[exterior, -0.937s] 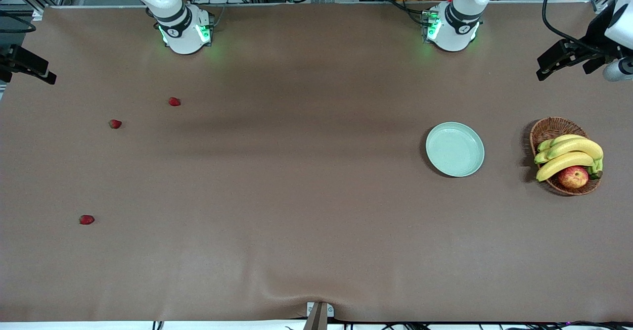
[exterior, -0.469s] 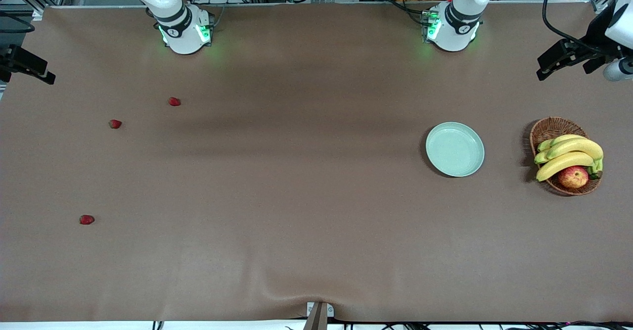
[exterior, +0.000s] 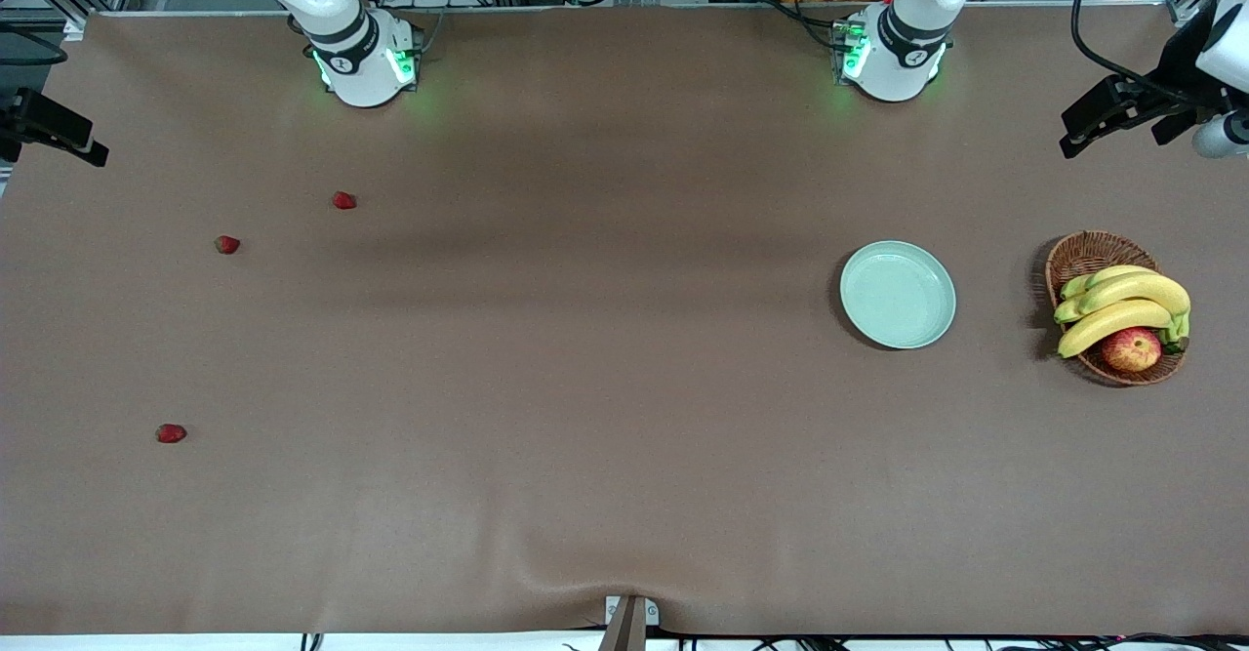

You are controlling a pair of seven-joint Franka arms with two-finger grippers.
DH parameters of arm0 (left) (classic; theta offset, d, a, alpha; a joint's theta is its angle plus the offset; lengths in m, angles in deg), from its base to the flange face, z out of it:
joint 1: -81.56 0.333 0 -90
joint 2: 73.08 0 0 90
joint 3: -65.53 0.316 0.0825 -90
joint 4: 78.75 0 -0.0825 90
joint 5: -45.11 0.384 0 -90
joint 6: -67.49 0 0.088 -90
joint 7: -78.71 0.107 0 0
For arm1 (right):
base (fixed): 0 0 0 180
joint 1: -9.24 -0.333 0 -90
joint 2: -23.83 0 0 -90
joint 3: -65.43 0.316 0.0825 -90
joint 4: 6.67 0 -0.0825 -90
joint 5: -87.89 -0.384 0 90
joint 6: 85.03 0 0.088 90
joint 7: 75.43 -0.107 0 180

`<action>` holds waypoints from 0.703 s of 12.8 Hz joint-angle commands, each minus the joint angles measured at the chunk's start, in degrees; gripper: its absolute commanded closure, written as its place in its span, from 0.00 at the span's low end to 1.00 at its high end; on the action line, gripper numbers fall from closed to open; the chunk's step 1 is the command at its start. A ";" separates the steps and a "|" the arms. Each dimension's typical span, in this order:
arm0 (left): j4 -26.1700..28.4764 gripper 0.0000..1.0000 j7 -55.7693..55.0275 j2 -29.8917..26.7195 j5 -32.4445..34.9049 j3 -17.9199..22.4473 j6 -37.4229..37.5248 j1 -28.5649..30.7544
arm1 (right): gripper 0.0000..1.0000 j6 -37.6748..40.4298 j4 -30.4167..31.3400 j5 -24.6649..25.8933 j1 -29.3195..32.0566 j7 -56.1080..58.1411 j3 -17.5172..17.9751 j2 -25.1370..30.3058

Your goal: Collect all strawberries into plate

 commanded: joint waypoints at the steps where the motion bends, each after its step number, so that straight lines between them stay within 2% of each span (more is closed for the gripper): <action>1: -0.46 0.00 -0.18 0.46 0.14 -0.09 0.15 -0.24 | 0.00 0.27 0.20 0.35 0.64 -0.47 0.41 0.35; 4: -0.46 0.00 -0.09 0.46 0.14 -0.09 -0.28 -0.24 | 0.00 0.27 0.29 0.35 0.91 -0.55 0.32 -1.14; 9: -0.28 0.00 -0.09 0.89 0.06 -0.09 -1.16 -0.15 | 0.00 -0.17 0.20 0.88 4.85 0.14 0.41 -9.22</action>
